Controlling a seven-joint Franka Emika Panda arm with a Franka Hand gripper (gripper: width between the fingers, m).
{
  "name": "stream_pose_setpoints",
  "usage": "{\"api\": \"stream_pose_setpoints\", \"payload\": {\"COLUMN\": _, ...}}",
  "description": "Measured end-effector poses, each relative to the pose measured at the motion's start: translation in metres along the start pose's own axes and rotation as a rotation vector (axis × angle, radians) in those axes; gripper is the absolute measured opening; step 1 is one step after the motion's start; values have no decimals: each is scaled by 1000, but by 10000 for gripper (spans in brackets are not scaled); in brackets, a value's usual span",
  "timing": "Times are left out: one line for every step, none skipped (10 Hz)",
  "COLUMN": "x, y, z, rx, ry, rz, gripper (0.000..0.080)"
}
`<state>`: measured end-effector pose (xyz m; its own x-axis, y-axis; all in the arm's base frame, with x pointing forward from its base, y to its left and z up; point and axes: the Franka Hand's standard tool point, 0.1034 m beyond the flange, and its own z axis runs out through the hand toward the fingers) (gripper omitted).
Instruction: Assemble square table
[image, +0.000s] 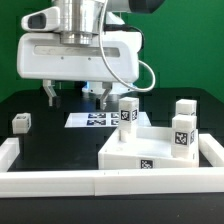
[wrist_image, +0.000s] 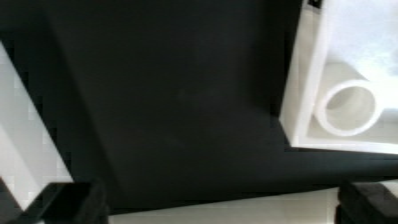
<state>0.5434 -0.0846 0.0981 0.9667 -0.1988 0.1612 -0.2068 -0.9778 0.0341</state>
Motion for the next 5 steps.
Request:
{"api": "stream_pose_setpoints", "payload": {"x": 0, "y": 9, "z": 0, "rx": -4, "ry": 0, "rz": 3, "gripper": 649}}
{"api": "stream_pose_setpoints", "payload": {"x": 1, "y": 17, "z": 1, "rx": -7, "ry": -1, "rz": 12, "gripper": 649}}
{"api": "stream_pose_setpoints", "payload": {"x": 0, "y": 25, "z": 1, "rx": -11, "ry": 1, "rz": 10, "gripper": 649}}
{"api": "stream_pose_setpoints", "payload": {"x": -10, "y": 41, "z": 6, "rx": -21, "ry": 12, "rz": -2, "gripper": 649}}
{"api": "stream_pose_setpoints", "payload": {"x": -23, "y": 54, "z": 10, "rx": -33, "ry": 11, "rz": 4, "gripper": 649}}
